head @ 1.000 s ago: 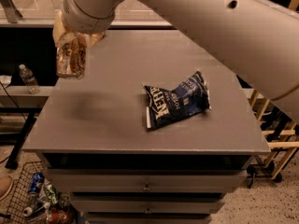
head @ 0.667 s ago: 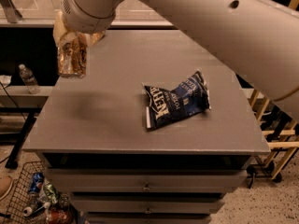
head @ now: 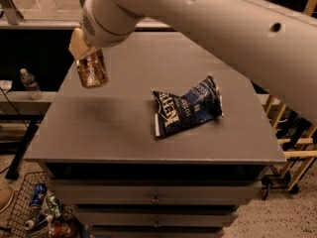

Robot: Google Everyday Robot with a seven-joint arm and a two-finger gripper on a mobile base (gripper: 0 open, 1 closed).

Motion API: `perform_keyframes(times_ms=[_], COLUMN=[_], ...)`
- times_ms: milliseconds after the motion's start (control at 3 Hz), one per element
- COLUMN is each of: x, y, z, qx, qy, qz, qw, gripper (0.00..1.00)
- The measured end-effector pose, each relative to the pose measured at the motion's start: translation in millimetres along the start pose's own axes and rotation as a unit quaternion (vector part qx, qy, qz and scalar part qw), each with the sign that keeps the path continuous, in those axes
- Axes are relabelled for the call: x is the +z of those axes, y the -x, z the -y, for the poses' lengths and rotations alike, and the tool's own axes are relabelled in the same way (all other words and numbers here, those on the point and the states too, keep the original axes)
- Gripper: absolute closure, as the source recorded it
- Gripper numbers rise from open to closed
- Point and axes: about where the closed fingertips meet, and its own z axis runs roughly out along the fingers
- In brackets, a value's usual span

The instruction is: Place orange can upright

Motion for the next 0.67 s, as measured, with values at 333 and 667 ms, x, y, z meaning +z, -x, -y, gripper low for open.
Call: perform_keyframes(times_ms=[333,667], x=[3.7,3.9], y=[6.6,6.5], z=[-7.1,-5.5], qx=[-0.061,-0.098], qy=[-0.016,-0.015], qz=[-0.017,-0.017], qw=[0.9979,0.9950], gripper=[1.00,1.00])
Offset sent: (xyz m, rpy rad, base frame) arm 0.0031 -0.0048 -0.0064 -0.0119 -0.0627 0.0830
